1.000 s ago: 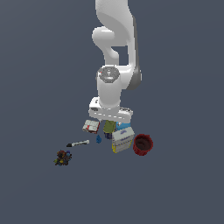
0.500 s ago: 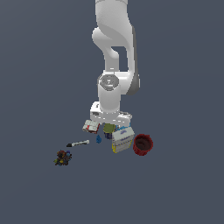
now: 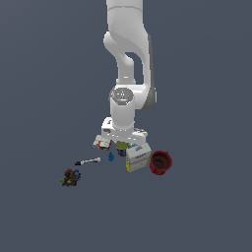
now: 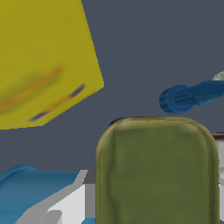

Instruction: Pick up a designated object from a clutter of objects.

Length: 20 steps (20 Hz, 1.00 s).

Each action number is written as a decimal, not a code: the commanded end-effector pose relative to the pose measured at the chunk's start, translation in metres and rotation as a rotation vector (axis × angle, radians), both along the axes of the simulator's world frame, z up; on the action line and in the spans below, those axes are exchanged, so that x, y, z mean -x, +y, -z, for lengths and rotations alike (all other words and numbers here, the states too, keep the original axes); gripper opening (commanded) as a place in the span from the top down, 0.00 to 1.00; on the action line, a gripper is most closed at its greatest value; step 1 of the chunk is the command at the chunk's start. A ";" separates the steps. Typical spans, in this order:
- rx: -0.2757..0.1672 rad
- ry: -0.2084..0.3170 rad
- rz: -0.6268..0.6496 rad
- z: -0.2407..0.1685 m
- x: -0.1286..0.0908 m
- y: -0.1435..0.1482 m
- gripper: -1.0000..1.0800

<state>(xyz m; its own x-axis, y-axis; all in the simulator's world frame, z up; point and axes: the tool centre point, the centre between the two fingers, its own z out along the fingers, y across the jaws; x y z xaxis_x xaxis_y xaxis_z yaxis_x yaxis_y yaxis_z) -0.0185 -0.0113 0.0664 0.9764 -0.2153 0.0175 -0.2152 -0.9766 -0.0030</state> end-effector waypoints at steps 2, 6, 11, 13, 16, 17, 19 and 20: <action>-0.001 0.018 -0.003 0.007 0.007 0.002 1.00; -0.001 0.018 -0.003 0.007 0.007 0.002 1.00; 0.000 -0.001 0.000 -0.002 0.000 0.001 1.00; 0.000 -0.001 0.000 -0.006 0.001 0.002 1.00; 0.000 0.000 0.000 -0.014 0.004 0.006 1.00; 0.000 0.000 -0.001 -0.017 0.005 0.007 1.00; 0.000 0.000 -0.001 -0.025 0.007 0.011 1.00; 0.000 0.001 -0.001 -0.030 0.009 0.013 1.00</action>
<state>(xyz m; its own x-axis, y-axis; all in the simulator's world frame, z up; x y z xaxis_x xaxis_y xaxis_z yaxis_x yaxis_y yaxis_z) -0.0270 -0.0017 0.0881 0.9764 -0.2157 0.0123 -0.2157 -0.9764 -0.0015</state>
